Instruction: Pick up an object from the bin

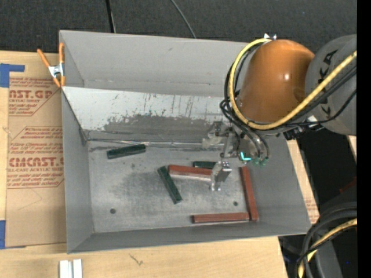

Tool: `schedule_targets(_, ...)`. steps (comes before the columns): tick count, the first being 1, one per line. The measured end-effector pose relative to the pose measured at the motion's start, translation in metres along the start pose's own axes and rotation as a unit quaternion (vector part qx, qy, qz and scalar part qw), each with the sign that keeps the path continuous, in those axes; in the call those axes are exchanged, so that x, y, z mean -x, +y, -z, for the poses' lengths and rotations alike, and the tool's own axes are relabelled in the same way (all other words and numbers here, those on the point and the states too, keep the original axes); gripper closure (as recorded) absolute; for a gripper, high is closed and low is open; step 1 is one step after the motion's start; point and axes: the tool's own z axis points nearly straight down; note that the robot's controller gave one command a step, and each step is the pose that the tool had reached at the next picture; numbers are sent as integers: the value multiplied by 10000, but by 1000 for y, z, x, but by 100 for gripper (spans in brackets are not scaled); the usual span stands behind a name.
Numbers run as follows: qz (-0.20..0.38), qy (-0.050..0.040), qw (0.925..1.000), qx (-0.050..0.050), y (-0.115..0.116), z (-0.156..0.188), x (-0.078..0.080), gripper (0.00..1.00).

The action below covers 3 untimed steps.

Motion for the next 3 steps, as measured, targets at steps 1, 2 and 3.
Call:
schedule_targets(1, -2, -39, 10000, 2, 0, 4, 2, 0)
schedule_targets(2, -422, -67, 9991, 19, -11, -153, 42, 100)
schedule_targets(3, -420, -69, 9991, 19, -11, -153, 42, 100)
